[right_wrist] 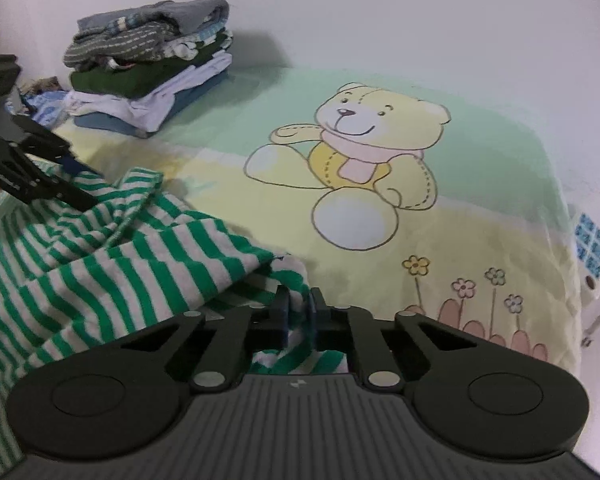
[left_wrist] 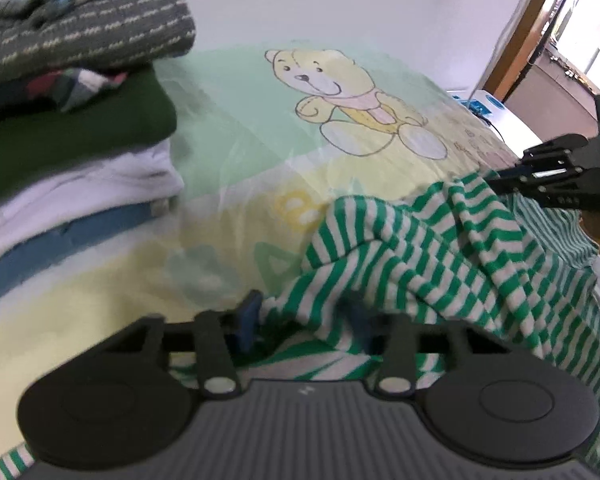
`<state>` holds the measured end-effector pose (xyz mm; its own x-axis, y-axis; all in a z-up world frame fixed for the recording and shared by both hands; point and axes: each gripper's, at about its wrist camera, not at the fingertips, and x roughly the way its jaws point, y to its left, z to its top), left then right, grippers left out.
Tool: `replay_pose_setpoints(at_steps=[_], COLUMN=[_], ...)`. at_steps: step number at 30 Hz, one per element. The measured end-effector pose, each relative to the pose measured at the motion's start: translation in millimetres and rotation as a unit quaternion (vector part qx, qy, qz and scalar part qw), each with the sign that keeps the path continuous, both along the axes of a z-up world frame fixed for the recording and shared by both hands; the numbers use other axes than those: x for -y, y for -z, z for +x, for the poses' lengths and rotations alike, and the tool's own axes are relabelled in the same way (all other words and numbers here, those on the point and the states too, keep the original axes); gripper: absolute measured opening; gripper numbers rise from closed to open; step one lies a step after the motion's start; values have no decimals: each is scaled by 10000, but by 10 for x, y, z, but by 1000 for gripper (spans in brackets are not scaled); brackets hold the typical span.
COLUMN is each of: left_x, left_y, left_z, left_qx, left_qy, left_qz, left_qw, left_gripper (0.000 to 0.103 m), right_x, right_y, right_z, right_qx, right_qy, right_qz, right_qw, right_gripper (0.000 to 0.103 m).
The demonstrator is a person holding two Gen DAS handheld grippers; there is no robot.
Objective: Fold clothes
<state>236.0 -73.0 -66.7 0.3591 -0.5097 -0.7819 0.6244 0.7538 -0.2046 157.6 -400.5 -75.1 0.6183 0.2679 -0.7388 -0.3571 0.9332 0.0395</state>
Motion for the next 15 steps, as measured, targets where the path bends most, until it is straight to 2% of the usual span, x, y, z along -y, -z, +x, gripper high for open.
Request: replay_pose_setpoints(at_steps=[1,3,7,12,14,15], left_x=[-5,44,230,13,12,29], left_y=[-3,-20,-58,-111,-73,4], left_z=[-21,-124,-246,-19,35,95], left_qx=[56,414,1110,1392,1649,1559], left_qy=[-57,-143,-132,-710,-785,-809], left_qz=[33,225,756,764,981,1074], left_qw=[10000,9988,9909,9848,9783,9786], left_gripper=[34,27,19,19,18,17], right_x=[-24,-71,-84,-32,-58,-89], right_y=[2,20,36,15,138,201], right_z=[1,40,163,355,432,426], right_qx=[72,218,448,653,650,716], right_qy=[67,258,654,948,914,898], right_qz=[-80,-210,-289,-122,-286,-366], right_qw=[9999,9992,9964,9933,9933,9927], right_gripper=[7,6,5,5,6,6])
